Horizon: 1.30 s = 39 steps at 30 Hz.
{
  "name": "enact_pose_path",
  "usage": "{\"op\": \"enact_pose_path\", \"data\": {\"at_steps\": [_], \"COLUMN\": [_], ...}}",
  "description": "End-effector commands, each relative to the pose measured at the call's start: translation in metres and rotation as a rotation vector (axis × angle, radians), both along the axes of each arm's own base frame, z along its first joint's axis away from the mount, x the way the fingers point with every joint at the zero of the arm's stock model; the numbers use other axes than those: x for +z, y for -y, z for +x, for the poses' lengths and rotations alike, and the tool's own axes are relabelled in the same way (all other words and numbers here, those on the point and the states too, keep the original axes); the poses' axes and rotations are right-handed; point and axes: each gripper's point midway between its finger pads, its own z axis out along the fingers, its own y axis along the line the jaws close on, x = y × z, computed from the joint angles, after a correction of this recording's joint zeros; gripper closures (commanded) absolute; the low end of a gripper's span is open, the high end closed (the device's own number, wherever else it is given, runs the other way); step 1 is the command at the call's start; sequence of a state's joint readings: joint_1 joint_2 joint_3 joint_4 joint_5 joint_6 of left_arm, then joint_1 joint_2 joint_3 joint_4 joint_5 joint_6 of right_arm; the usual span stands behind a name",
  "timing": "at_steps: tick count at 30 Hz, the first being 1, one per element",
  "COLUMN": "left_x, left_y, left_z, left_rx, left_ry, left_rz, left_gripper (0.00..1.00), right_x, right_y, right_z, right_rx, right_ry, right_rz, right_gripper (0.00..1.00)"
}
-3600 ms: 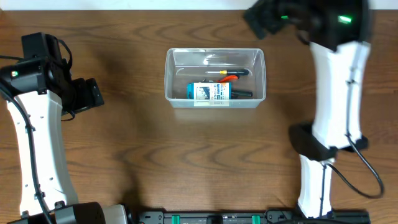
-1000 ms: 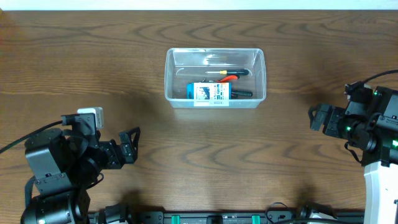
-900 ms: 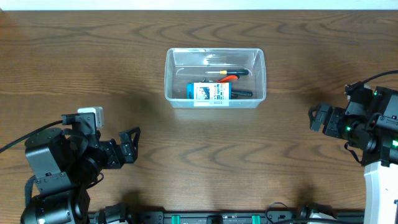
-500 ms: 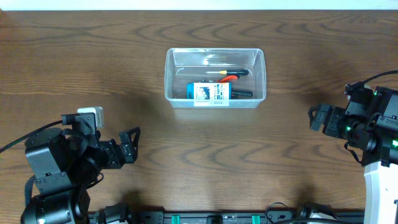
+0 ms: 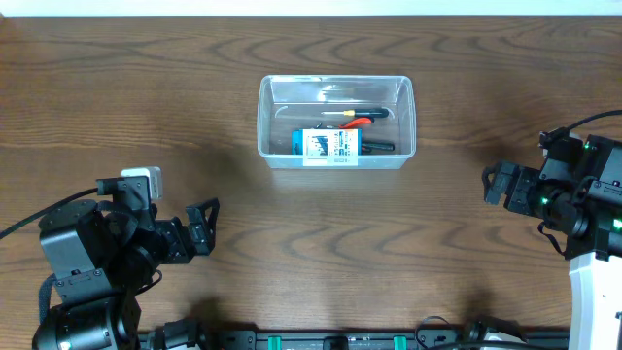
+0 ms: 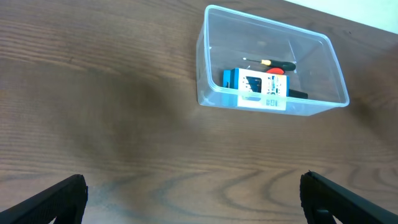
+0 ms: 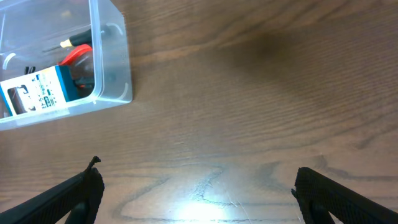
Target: Pack container
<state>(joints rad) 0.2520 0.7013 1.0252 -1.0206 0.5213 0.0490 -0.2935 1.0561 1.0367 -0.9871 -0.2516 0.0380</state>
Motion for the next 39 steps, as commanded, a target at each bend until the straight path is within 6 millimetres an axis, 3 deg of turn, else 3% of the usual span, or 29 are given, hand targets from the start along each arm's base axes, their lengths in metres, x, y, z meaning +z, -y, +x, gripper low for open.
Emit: {"op": "enact_pose_path", "data": {"at_steps": [1,16,18,23,28,39], "left_x": [0.0,0.0,0.0,0.0,0.0,0.0], "left_y": [0.002,0.002,0.002,0.002,0.002,0.002], "left_z": [0.001,0.001,0.001,0.001,0.001,0.001], "left_rx": [-0.007,-0.007,-0.007,-0.007,-0.007,-0.007], "left_ry": [-0.004,-0.003,-0.003,-0.004,-0.003,-0.003], "left_rz": [-0.017,-0.016,-0.016,-0.017,-0.016,-0.016], "left_gripper": [0.02,0.02,0.02,0.02,0.02,0.02], "right_x": [0.0,-0.003,0.007,0.055,0.103,0.135], "right_y": [0.0,0.015,0.017,0.021,0.009,-0.03], "right_z": [-0.001,-0.009,-0.004,0.011,0.011,-0.012], "right_rx": [-0.011,-0.041,-0.043,-0.052,-0.024,0.073], "right_ry": [0.003,-0.029,0.025,0.267,0.539,0.991], "right_rz": [0.011,-0.08,-0.096,-0.164,-0.228,-0.276], "right_gripper": [0.01,0.01,0.01,0.01,0.01,0.01]}}
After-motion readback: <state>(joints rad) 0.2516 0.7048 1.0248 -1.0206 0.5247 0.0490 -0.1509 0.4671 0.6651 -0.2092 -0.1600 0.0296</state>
